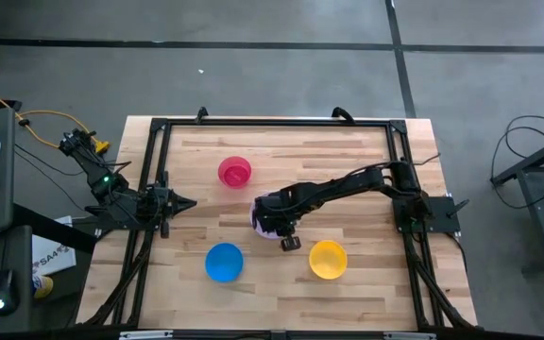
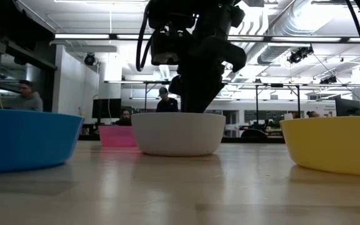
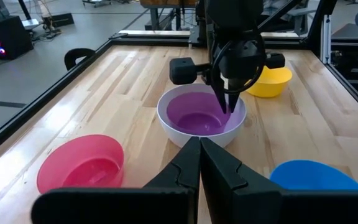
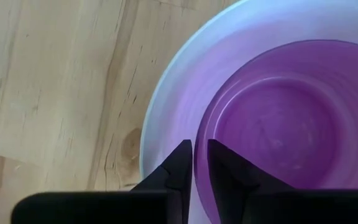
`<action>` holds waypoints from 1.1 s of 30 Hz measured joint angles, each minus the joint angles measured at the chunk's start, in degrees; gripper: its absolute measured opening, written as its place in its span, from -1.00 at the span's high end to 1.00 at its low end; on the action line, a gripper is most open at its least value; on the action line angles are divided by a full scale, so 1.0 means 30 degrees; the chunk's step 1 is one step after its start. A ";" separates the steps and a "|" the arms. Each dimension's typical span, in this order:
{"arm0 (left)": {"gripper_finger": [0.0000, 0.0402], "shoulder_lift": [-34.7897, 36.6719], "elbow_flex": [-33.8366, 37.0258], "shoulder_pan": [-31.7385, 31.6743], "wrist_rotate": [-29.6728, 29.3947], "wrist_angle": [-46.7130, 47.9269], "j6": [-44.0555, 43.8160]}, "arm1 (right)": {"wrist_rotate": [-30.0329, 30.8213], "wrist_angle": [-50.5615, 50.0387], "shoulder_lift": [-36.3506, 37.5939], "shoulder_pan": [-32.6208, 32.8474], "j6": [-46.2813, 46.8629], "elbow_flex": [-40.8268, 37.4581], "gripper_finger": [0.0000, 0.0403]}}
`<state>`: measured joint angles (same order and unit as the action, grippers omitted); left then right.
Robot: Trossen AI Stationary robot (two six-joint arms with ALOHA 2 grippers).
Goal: Nest bowls inside each other
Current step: Stack the violet bowl on the white bowl, then stack the yellow bowl on the violet bowl
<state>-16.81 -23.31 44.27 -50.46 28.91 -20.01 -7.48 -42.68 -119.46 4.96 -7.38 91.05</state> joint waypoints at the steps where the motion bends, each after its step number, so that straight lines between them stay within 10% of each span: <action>1: 0.94 -0.0001 0.0000 -0.0005 0.0000 0.0000 0.0000 | -0.0010 0.0000 0.0000 -0.0043 -0.0004 0.0000 0.78; 33: 0.94 0.0000 0.0000 -0.0006 -0.0022 -0.0007 0.0020 | 0.0449 -0.2101 0.0998 0.0113 0.0443 0.0452 0.77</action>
<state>-16.81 -23.31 44.25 -50.52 28.88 -19.95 -6.13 -48.98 -116.46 5.29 -6.05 92.40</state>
